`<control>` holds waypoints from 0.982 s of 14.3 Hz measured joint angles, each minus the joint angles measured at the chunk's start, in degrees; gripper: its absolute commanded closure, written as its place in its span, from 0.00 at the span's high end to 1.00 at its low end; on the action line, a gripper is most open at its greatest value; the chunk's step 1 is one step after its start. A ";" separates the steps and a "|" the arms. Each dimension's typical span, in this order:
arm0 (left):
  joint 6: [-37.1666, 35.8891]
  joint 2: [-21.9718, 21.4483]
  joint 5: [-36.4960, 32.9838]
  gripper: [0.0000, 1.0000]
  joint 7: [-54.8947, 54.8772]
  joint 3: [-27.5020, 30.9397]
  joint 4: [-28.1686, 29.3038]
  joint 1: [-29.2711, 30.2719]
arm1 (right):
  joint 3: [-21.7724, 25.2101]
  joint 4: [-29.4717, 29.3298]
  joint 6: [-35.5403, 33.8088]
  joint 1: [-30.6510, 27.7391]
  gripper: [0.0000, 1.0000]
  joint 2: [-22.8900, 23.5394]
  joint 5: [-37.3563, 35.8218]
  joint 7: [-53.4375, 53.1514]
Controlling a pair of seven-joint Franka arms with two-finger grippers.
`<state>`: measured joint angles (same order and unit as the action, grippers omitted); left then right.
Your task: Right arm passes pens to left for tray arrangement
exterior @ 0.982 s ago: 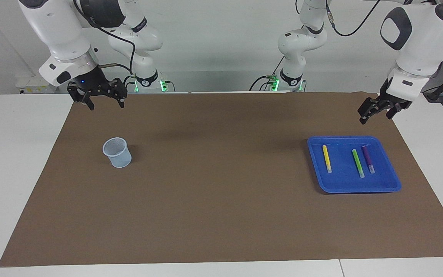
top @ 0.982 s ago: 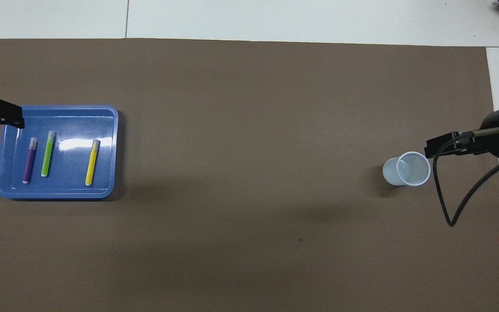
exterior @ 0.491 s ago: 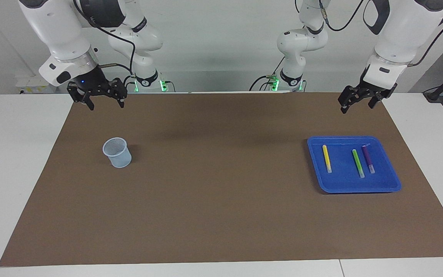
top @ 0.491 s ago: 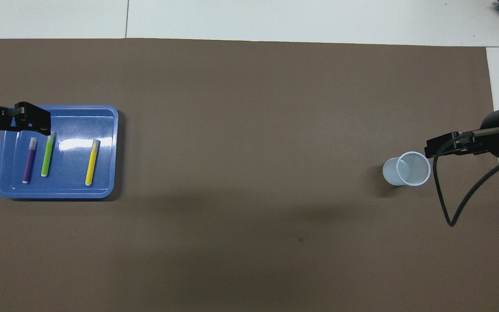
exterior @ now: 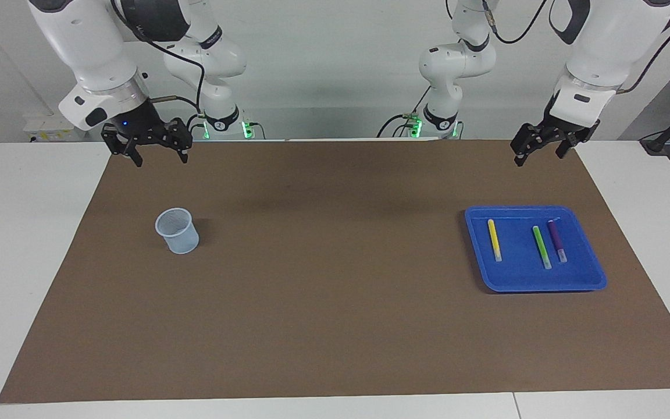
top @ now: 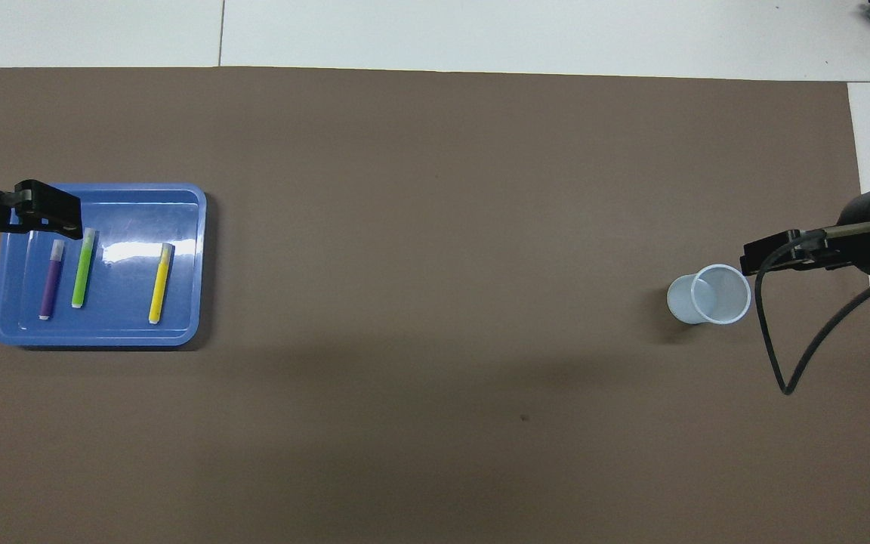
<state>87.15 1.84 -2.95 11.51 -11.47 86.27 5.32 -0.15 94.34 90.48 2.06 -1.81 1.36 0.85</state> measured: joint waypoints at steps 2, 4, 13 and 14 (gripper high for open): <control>0.00 0.00 0.20 1.00 0.00 0.19 0.00 -0.02 | 0.00 0.00 0.00 0.00 1.00 0.00 0.00 0.00; 0.00 0.00 0.60 1.00 0.00 0.92 0.00 -0.13 | 0.00 0.00 0.00 0.00 1.00 0.00 0.00 0.00; -0.89 -0.31 2.23 1.00 -0.44 13.55 -0.01 -11.69 | 0.00 -0.01 0.00 0.00 1.00 0.00 0.00 0.00; -0.93 -0.31 1.90 1.00 -0.63 13.66 -0.01 -11.68 | 0.00 -0.01 0.00 0.00 1.00 0.00 0.00 0.00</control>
<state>86.22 1.53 -1.05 10.88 2.19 86.26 -6.36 -0.15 94.34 90.48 2.06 -1.81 1.36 0.85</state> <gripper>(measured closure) 0.000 0.000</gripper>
